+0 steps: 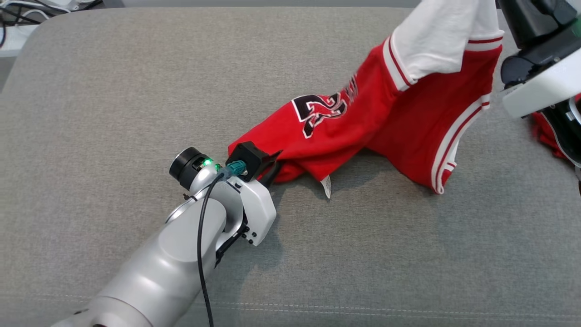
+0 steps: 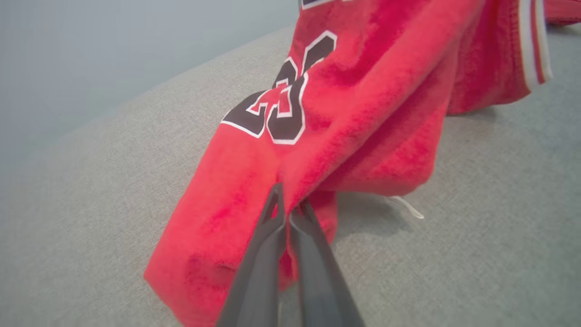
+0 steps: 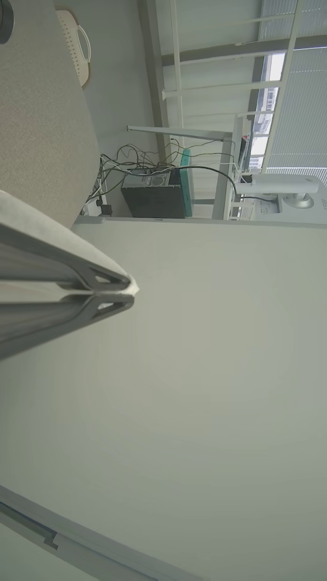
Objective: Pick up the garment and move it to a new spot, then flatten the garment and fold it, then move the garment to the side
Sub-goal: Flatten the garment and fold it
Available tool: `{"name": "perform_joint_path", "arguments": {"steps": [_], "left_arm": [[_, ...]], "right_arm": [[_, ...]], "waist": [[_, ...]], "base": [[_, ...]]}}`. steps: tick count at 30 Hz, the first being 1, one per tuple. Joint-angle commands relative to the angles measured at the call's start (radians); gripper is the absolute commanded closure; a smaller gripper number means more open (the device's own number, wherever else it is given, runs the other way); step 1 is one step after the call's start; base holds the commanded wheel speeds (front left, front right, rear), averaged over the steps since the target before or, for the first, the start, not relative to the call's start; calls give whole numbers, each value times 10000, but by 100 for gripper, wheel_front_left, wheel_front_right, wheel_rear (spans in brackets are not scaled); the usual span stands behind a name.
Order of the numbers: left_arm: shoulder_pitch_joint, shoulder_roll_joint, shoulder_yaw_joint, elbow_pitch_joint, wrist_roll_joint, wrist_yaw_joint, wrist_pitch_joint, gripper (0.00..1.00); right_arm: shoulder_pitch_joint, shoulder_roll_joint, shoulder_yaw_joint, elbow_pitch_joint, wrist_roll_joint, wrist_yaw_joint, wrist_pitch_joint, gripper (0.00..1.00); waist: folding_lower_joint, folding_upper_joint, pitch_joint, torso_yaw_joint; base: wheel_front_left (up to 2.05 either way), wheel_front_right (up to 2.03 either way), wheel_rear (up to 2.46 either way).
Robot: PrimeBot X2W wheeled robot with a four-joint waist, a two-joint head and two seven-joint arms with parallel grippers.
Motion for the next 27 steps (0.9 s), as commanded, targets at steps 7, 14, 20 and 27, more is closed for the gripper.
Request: {"name": "perform_joint_path", "arguments": {"steps": [7,14,20,27], "left_arm": [[-1508,3055,-2331,-4613,-2925,-308,3695,100],[-3637,6398,-2813,-9060,-5695,-310,7124,100],[-3681,6263,-2903,-9005,-6356,-311,7764,100],[-3627,5839,-2917,-7365,-4240,-312,5838,0]], "right_arm": [[1026,-3,-551,-65,73,12,-309,100],[1218,350,-452,-163,47,12,-408,100],[958,725,-26,-157,66,12,-525,100],[702,979,253,78,57,12,-810,100]], "waist": [[0,0,-42,386],[0,0,367,151],[0,0,861,-493],[0,0,1319,-1060]], "base": [[0,0,0],[0,0,0],[0,0,0],[0,0,0]]}}
